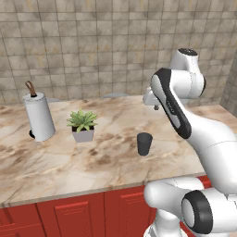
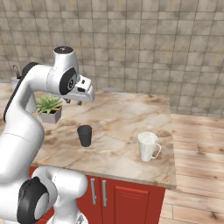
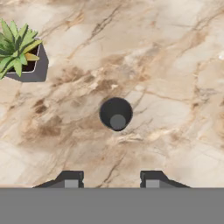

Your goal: Pick the jug and glass cup and place them in the sink. Then turn on the water.

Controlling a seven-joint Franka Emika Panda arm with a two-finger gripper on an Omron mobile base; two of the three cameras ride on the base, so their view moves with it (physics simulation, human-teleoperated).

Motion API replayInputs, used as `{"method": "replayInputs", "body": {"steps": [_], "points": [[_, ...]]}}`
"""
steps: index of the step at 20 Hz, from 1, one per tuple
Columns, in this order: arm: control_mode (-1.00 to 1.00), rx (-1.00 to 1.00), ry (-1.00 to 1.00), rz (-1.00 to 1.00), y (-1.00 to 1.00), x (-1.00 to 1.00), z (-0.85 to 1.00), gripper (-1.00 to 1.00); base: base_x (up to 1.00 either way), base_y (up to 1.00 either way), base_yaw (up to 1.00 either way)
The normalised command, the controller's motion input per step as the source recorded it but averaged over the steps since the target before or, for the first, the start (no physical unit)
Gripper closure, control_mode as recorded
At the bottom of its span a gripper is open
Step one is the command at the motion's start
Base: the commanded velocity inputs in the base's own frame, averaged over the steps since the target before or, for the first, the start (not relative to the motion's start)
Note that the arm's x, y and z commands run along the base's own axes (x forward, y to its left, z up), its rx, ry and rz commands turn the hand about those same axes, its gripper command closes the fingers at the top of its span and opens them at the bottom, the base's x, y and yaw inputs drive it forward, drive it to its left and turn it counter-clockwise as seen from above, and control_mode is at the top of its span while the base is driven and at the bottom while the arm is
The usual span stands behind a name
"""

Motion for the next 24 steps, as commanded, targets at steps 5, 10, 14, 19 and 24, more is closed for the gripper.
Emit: {"method": "replayInputs", "body": {"steps": [5,10,14,19,24], "points": [[-1.0,0.0,-0.01,0.02,-0.1,0.0,0.0,-1.0,0.0,0.0,0.0],[-1.0,0.0,0.0,0.09,-0.43,0.0,0.0,-1.0,0.0,0.0,0.0],[-1.0,0.0,-0.02,0.16,-0.67,0.0,0.0,-1.0,0.0,0.0,0.0],[-1.0,0.0,-0.03,0.19,-0.7,0.0,0.0,-1.0,0.0,0.0,0.0],[-1.0,0.0,-0.01,0.19,-0.64,-0.09,0.0,-1.0,0.0,0.0,0.0]]}}
